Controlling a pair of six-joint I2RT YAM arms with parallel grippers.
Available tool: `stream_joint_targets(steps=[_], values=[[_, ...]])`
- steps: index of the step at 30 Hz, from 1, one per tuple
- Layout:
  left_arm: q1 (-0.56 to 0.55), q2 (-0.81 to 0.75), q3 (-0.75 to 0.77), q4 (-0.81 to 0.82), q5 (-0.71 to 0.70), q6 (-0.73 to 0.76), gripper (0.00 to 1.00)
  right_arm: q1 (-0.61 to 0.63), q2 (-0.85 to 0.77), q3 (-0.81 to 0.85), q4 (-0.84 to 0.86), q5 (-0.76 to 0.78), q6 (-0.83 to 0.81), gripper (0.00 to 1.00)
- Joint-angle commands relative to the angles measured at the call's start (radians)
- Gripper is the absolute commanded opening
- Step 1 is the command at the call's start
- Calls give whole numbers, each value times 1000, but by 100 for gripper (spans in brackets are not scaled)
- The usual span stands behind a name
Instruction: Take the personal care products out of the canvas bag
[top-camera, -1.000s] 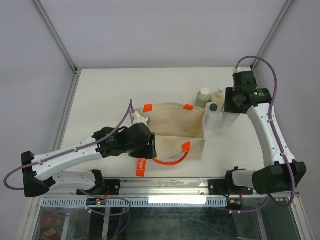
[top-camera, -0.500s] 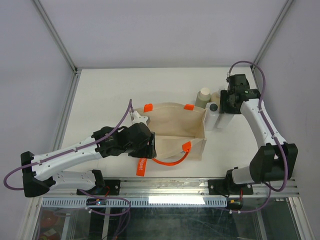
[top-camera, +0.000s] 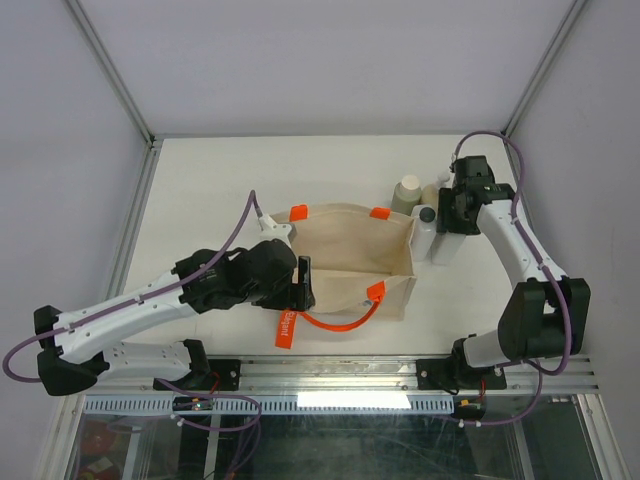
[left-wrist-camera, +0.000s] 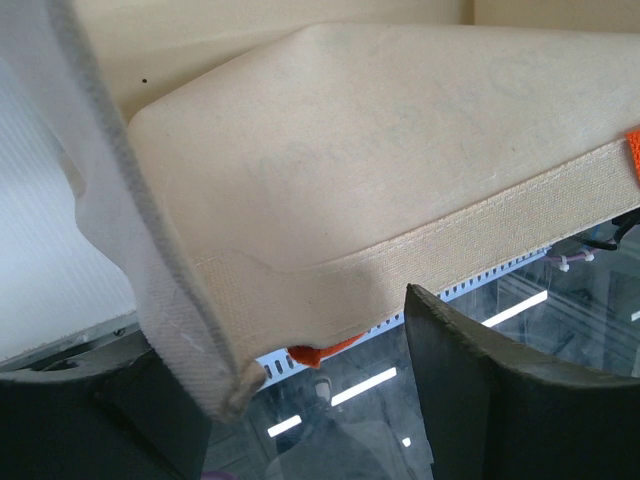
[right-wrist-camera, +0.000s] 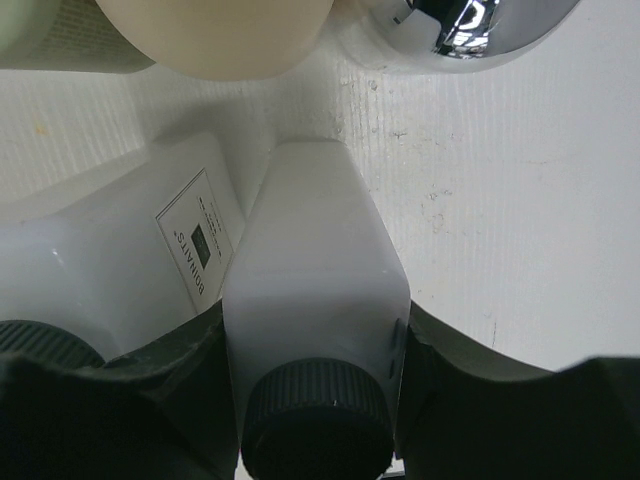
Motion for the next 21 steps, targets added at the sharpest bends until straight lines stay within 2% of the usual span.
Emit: stream_joint_targets(steps=[1,7,13,21], values=[[-3,-29,88,-5,-54,28,76,-6,-37,42,57,-11,7,51],[-3,-30,191,-16,-105,68,99,-6,-93,92,-26,-9,15,75],[-3,-14,306,-26,-179,134,99,-6,-196,160,-145,-73,41,80],[-2,82,577,-55,-362,279,99,43,-371,342,-200,-492,59,81]])
